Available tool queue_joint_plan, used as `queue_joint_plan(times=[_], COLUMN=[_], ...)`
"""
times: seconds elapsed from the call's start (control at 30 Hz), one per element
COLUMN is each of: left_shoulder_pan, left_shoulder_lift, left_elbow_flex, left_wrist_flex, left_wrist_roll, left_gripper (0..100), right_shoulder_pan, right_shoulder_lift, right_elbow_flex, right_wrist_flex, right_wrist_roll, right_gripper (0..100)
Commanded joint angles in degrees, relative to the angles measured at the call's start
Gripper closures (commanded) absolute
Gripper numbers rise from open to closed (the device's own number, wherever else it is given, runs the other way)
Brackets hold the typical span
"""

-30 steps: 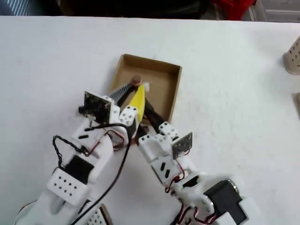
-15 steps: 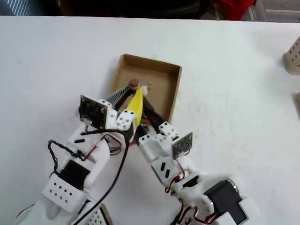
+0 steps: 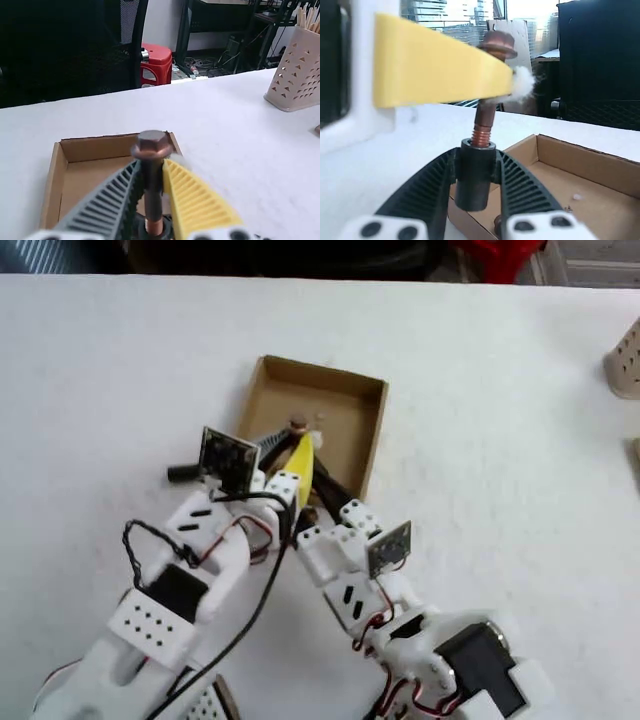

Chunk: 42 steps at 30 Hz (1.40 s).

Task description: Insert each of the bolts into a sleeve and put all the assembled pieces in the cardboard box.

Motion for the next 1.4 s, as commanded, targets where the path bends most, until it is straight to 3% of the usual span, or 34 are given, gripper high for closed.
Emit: queue_joint_plan(times=[0.0, 0.23, 0.47, 0.83, 0.93, 1.13, 1.37], left_shoulder_pan=[0.1, 0.4, -0.6, -2.0, -4.3, -8.7, -13.4], left_shoulder_lift=[0.4, 0.4, 0.4, 0.4, 0.4, 0.4, 0.3], left_elbow_flex=[-4.9, -6.9, -6.9, -6.3, -6.3, -8.4, -10.4], left_wrist_flex=[4.7, 11.9, 14.8, 15.1, 15.1, 14.9, 15.5], left_wrist_roll=[-0.3, -0.4, -0.4, -2.1, -5.8, -4.7, -1.0], left_gripper=[98, 97, 78, 83, 83, 82, 73], right_shoulder_pan=[-0.1, 0.7, 0.7, 0.7, 0.7, 0.7, 0.7], right_shoulder_lift=[-0.4, -0.4, -0.4, -0.4, -0.4, -0.5, -0.5], right_elbow_flex=[0.4, 0.4, 0.4, 0.4, 0.4, 0.3, 0.3], right_wrist_flex=[-1.2, -1.2, -1.2, -1.2, -1.2, 1.1, 1.2], right_wrist_roll=[-0.3, -0.3, -0.3, -0.3, -0.3, -0.2, -0.1], right_gripper=[98.4, 98.4, 98.4, 98.4, 98.4, 98.4, 98.4])
